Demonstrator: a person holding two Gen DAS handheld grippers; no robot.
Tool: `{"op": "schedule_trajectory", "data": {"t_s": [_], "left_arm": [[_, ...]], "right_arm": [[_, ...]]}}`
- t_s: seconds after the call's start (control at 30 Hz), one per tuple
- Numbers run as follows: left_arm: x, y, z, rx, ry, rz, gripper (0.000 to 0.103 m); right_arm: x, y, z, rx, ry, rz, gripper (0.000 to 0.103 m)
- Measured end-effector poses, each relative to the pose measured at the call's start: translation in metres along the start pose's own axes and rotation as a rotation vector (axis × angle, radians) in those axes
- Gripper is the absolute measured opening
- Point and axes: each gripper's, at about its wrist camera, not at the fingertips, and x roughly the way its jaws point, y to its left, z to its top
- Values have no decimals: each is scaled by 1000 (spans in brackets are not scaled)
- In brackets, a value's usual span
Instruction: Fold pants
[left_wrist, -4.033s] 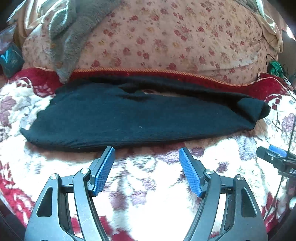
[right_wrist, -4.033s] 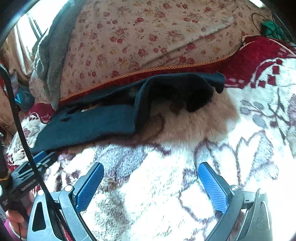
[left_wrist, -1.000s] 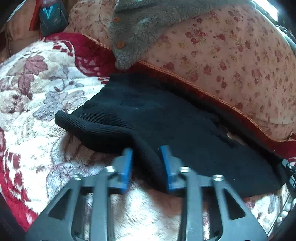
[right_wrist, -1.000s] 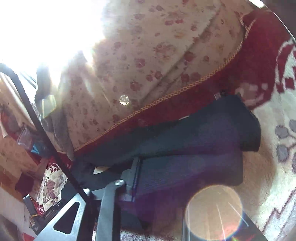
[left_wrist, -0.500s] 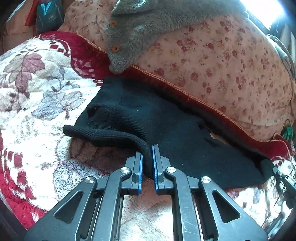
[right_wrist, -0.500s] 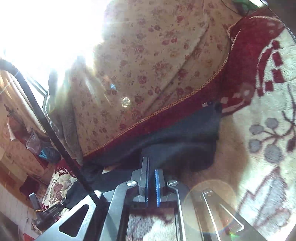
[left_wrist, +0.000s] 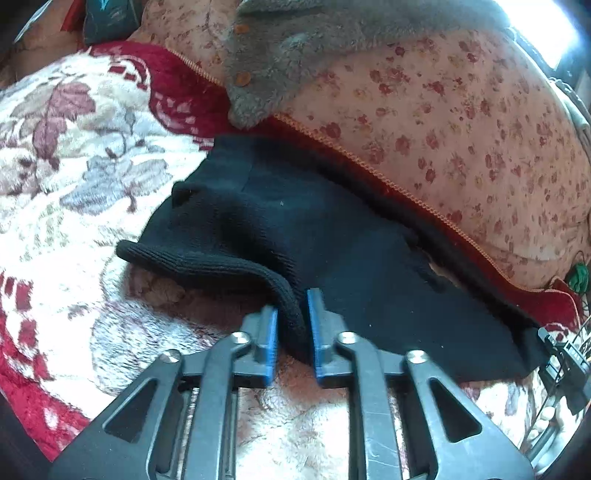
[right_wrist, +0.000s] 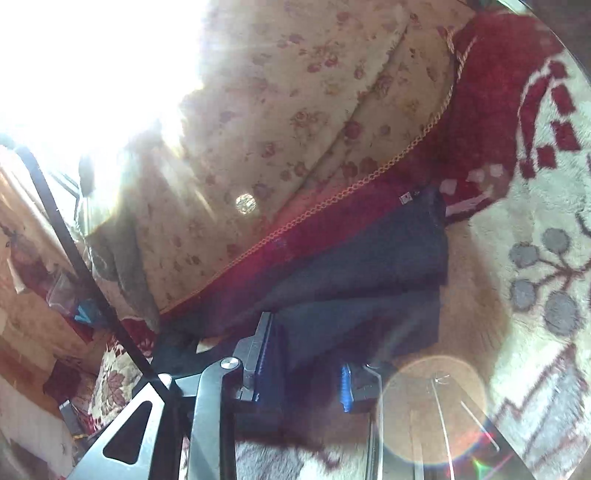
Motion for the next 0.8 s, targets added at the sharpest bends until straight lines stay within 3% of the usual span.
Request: {"op": "schedule_trajectory", "data": {"t_s": [0.03, 0.07, 0.13, 0.2, 0.23, 0.57, 0.8], "left_arm": [[5, 0, 1, -14, 22, -1, 37], [12, 0, 2, -29, 48, -20, 40], [16, -4, 4, -18, 49, -4, 39], [18, -12, 5, 37, 49, 33, 13], [18, -14, 4, 56, 43, 36, 11], [-24, -2, 3, 81, -30, -37, 8], [-64, 14, -8, 92, -63, -56, 8]], "right_arm": [[3, -3, 1, 5, -9, 23, 18], [4, -3, 1, -1, -15, 34, 8], [3, -2, 2, -17, -31, 40, 5], [-4, 2, 2, -32, -55, 62, 5], [-9, 3, 1, -33, -66, 80, 5], [-58, 23, -14, -58, -122, 150, 4], [-88, 29, -39, -79, -91, 163, 4]]}}
